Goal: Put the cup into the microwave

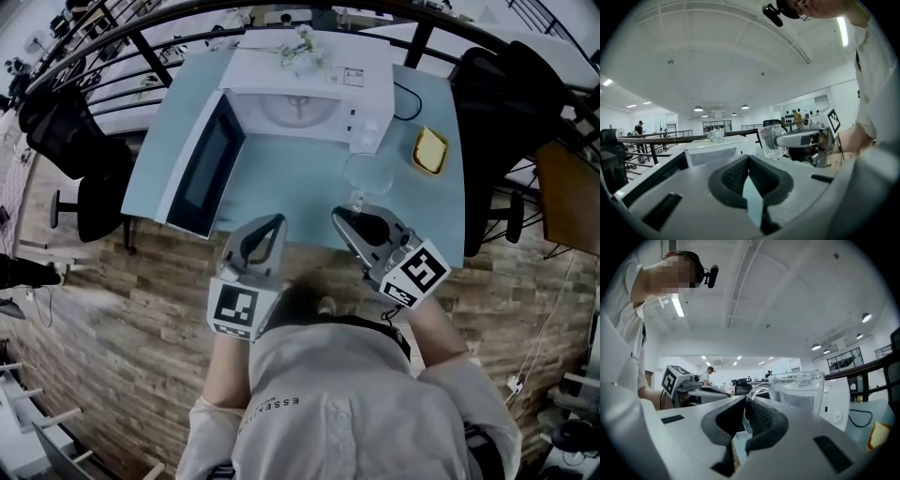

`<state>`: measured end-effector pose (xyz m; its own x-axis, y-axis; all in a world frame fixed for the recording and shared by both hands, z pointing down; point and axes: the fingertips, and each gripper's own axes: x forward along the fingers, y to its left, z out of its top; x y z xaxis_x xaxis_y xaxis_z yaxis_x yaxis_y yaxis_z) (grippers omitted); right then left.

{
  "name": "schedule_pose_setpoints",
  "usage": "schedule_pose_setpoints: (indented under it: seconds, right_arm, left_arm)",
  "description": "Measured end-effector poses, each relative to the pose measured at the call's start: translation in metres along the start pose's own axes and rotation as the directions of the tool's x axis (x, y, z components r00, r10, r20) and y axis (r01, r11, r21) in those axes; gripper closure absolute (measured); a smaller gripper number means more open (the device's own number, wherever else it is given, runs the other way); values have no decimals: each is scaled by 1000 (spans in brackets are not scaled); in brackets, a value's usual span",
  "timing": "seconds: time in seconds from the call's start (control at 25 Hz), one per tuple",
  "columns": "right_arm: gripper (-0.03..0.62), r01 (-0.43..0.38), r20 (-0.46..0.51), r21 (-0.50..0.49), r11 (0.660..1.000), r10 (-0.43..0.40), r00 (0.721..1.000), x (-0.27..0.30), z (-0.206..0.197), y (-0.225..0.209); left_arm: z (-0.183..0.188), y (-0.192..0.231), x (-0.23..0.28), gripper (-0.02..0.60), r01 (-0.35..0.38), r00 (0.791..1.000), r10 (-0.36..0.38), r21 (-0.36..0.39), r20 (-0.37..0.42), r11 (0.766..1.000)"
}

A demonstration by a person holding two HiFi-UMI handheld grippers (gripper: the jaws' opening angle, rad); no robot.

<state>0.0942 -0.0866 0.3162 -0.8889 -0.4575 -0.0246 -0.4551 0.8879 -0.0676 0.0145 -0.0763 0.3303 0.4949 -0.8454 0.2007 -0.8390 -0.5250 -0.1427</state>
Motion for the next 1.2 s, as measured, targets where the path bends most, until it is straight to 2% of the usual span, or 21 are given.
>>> schedule_pose_setpoints:
  seconds: [0.16,0.4,0.64,0.8,0.96,1.2]
  right_arm:
    - [571,-34,-11,-14,999,34,999,27,-6,-14]
    - [571,-46,-45,-61,997,44,998,78,-24,-49]
    - [571,-86,-87,-48,995,81,993,123,-58,-83]
    - [566,-126,-122,-46,991,120,985,152,-89,-101]
    - [563,-126,-138,-24,992,122,983,177,-113,-130]
    - [563,-113,-145,-2,994,111,983,211,-142,-162]
  left_arm:
    - [-7,22,20,580,16,1000,-16,14,10,1000]
    - [-21,65,58,580,25,1000,-25,-70,10,997]
    - [-36,101,93,580,55,998,-52,-92,33,994]
    - [-59,118,112,580,64,998,-64,-96,5,993]
    - [-79,127,131,580,79,997,-80,-82,-10,993]
    - [-107,144,150,580,65,997,-70,-137,-32,989]
